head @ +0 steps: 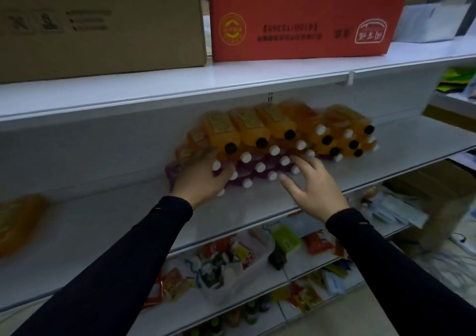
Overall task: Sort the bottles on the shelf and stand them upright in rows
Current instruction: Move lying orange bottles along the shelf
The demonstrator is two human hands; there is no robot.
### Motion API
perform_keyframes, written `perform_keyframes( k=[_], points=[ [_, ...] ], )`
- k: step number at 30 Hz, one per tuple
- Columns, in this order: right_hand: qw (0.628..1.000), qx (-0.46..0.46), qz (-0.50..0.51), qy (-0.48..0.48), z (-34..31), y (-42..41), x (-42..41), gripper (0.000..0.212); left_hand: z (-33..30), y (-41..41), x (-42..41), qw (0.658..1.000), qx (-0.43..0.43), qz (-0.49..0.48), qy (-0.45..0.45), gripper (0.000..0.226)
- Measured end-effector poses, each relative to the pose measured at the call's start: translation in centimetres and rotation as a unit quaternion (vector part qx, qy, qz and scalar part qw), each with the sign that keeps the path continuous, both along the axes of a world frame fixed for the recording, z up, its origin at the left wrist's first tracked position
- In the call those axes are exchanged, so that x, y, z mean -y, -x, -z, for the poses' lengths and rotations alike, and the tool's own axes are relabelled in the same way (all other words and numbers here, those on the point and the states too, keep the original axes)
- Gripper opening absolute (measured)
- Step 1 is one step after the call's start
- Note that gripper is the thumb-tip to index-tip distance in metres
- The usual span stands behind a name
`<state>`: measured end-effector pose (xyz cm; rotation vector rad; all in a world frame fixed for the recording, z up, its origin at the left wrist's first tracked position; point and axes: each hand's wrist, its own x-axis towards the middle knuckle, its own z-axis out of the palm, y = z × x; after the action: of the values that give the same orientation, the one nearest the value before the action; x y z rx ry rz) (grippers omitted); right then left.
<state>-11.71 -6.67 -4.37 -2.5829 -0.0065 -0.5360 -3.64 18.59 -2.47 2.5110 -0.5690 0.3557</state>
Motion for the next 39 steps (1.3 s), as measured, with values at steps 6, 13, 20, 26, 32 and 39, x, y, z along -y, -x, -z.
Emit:
perform_keyframes(
  k=[6,13,20,26,32,39],
  points=[
    [0.999,0.009,-0.028,0.025,-1.7,-6.6,0.3,0.059,0.1,-5.0,2.7,0.993,0.035,-0.111,-0.013,0.071],
    [0.994,0.039,-0.066,0.079,-2.2,-13.3,-1.0,0.073,1.8,-9.5,4.3,0.995,-0.042,-0.091,0.022,0.084],
    [0.979,-0.011,-0.053,0.197,-0.8,-17.4,-1.8,0.080,0.4,-7.4,1.1,0.989,-0.020,-0.047,0.136,0.047],
    [0.988,0.052,-0.120,0.085,-0.5,-16.2,-2.8,0.070,0.3,-6.2,-0.1,0.978,-0.059,-0.051,0.192,0.040],
    [0.981,-0.009,-0.188,-0.052,-0.3,-16.4,-2.5,0.069,1.7,-7.5,1.6,0.971,-0.079,-0.179,0.137,0.093],
    [0.983,-0.022,-0.154,-0.096,-0.3,-17.0,-3.1,0.081,2.1,-7.7,2.6,0.966,-0.056,-0.223,0.119,0.095]
  ],
)
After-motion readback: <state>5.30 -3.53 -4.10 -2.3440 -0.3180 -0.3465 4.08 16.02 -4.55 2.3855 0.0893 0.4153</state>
